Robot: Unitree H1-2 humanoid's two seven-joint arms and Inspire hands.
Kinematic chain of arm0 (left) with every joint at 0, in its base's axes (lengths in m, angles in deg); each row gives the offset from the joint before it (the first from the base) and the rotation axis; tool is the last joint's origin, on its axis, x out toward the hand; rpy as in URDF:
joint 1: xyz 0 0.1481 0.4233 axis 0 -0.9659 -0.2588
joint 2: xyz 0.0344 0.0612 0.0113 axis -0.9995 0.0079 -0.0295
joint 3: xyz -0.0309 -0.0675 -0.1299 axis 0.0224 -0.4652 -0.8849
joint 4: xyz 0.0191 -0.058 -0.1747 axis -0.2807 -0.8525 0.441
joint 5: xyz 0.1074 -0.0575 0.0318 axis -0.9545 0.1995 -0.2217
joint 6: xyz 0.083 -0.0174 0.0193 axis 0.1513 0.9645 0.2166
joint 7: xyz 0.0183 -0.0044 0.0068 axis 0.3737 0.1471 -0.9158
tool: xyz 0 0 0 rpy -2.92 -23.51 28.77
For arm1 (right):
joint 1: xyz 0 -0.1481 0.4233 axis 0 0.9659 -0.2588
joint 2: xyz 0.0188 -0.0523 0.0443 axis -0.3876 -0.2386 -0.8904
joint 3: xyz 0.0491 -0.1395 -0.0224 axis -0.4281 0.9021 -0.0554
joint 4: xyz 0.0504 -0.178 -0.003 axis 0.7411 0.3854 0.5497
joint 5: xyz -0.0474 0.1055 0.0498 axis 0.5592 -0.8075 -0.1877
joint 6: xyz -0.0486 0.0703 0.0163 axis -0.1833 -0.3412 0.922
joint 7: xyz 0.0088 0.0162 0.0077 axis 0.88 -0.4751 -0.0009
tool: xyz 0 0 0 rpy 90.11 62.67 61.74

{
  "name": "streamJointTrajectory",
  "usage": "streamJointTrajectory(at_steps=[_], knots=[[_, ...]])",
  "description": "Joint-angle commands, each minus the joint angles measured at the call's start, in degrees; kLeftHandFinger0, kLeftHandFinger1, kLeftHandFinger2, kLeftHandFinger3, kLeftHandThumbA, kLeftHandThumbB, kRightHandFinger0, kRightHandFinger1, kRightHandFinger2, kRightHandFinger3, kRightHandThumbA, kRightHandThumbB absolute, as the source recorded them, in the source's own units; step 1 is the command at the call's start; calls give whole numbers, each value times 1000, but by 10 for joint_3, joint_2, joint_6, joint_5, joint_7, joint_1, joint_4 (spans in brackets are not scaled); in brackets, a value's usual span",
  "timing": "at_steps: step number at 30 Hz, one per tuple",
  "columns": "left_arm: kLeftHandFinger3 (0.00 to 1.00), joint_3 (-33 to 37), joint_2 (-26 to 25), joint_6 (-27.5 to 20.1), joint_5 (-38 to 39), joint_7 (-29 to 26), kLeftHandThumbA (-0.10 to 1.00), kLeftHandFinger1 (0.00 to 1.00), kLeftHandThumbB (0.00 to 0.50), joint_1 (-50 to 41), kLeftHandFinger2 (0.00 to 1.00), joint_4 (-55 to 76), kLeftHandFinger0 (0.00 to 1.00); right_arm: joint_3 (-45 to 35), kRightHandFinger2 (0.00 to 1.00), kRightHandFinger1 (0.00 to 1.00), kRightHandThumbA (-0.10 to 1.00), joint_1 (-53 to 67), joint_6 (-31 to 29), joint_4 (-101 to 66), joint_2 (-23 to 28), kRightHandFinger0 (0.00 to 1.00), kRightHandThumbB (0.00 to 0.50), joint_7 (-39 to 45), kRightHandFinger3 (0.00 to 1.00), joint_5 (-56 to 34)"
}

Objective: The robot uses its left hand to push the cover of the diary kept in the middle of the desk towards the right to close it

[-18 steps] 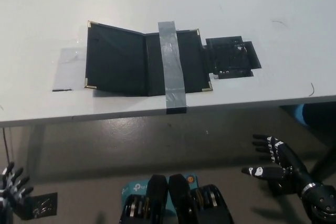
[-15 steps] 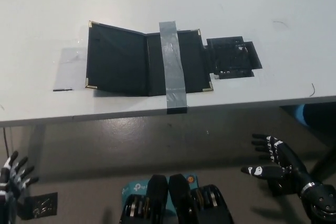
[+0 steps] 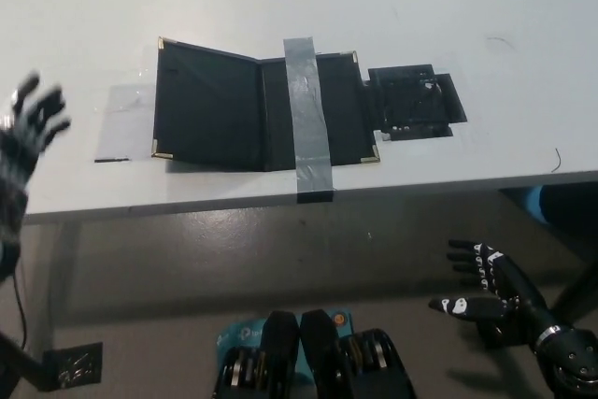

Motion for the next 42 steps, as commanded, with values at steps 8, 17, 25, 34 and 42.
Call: streamJointTrajectory(at_steps=[8, 17, 25, 34, 42], knots=[[1000, -43, 20, 93, 52, -32, 1000, 1000, 263, 99, 1000, -127, 1000, -4, 833, 845, 1000, -9, -4, -11, 9, 790, 493, 5, 848, 8], [1000, -98, 83, 92, 91, -65, 1000, 1000, 255, 118, 1000, -287, 1000, -9, 827, 852, 1000, -12, -2, -8, 6, 794, 500, 7, 813, 3], [1000, -144, 115, 86, 99, -87, 1000, 1000, 235, 117, 1000, -366, 1000, -8, 844, 876, 1000, -10, 0, -12, 7, 808, 488, 8, 805, 6], [1000, -143, 151, 90, 105, -95, 1000, 1000, 249, 142, 1000, -382, 1000, -4, 851, 890, 1000, -7, -2, -16, 9, 823, 470, 10, 785, 12], [1000, -112, 171, 93, 109, -101, 1000, 1000, 272, 169, 1000, -386, 1000, -4, 841, 877, 1000, -6, -2, -18, 11, 804, 479, 10, 767, 13]])
